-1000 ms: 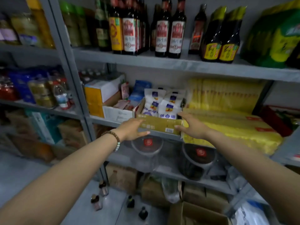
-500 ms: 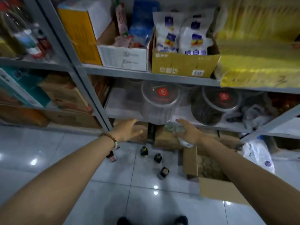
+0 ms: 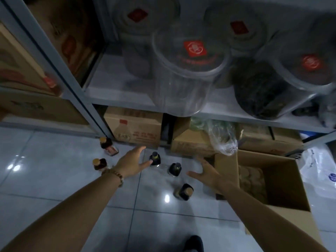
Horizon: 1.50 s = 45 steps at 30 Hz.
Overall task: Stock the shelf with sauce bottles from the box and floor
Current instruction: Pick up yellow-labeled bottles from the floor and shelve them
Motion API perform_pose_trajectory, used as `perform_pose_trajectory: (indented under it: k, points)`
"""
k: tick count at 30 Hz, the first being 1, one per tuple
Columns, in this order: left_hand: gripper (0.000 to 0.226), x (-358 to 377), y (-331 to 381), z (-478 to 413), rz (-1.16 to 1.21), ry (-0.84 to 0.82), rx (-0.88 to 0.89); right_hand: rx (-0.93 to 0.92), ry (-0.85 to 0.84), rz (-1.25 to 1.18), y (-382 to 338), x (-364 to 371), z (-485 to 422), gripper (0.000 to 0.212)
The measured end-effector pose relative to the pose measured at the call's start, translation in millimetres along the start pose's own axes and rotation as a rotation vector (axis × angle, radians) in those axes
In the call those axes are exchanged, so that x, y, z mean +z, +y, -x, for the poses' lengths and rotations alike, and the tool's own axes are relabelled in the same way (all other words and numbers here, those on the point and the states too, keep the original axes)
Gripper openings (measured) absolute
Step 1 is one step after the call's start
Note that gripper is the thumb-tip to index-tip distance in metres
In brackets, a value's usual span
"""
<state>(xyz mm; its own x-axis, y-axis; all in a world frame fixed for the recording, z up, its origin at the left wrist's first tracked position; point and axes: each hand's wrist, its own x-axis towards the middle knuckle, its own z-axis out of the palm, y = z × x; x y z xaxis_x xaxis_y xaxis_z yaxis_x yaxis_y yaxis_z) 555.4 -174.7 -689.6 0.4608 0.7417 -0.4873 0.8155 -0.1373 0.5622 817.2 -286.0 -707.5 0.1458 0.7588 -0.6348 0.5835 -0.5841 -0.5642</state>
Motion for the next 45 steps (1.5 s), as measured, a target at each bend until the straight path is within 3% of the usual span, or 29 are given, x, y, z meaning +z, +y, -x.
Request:
perform_pose_trajectory:
  k: [6,13,17,21,28,38,45]
  points:
    - [0.078,93.3,-82.5,-87.1,0.103,0.005,-0.026,0.029,0.01,-0.043,68.3,67.2,-104.9,0.087]
    - [0.092,150.5,-135.9,-174.0,0.193,0.034,-0.017,0.008,0.017,-0.155,119.3,99.0,-192.5,0.083]
    - [0.078,171.5,-150.2,-208.5,0.2,0.073,0.039,-0.071,-0.022,-0.135,134.1,112.8,-223.0,0.065]
    - [0.046,187.6,-157.4,-232.4,0.266,0.102,0.088,-0.142,0.041,-0.107,144.7,122.2,-238.8,0.035]
    - [0.027,195.6,-161.7,-241.3,0.311,0.178,0.146,-0.206,0.11,-0.182,153.8,129.5,-239.9,0.028]
    - [0.021,196.8,-164.9,-231.3,0.428,0.25,0.123,-0.261,0.192,-0.191,157.4,136.9,-240.4,0.027]
    - [0.014,138.6,-135.2,-193.9,0.431,0.271,0.213,-0.361,0.241,-0.136,127.3,109.6,-213.1,0.024]
